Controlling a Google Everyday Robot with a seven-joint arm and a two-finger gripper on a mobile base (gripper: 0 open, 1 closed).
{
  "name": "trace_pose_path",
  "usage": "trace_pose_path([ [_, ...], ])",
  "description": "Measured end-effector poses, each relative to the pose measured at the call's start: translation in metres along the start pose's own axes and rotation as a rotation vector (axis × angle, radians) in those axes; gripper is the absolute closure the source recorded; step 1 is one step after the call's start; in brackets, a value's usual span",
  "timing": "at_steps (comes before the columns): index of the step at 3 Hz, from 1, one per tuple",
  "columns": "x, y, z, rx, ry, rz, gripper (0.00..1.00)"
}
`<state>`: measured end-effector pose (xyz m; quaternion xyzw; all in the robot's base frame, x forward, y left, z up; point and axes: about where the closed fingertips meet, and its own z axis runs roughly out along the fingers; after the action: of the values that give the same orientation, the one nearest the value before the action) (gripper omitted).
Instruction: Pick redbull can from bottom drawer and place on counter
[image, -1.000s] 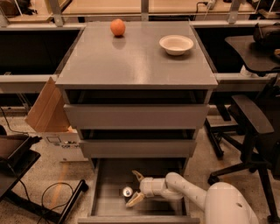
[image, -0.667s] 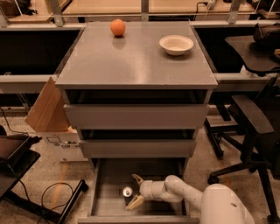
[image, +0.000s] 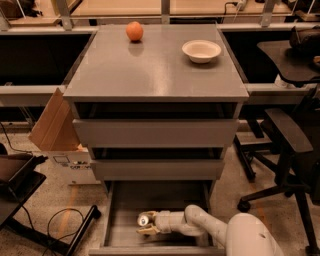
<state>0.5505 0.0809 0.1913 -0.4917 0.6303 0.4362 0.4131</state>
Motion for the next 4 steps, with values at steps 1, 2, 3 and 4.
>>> trace_pose_path([
  [1, -0.022, 0.006, 0.006, -0.022, -0.038, 0.002, 0.72],
  [2, -0.107, 0.024, -0.028, -0.079, -0.073, 0.006, 1.0],
  [3, -0.207, 0.061, -0.071, -0.154, -0.13, -0.012, 1.0],
  [4, -0.364, 0.106, -0.136, -0.144, -0.219, -0.096, 1.0],
])
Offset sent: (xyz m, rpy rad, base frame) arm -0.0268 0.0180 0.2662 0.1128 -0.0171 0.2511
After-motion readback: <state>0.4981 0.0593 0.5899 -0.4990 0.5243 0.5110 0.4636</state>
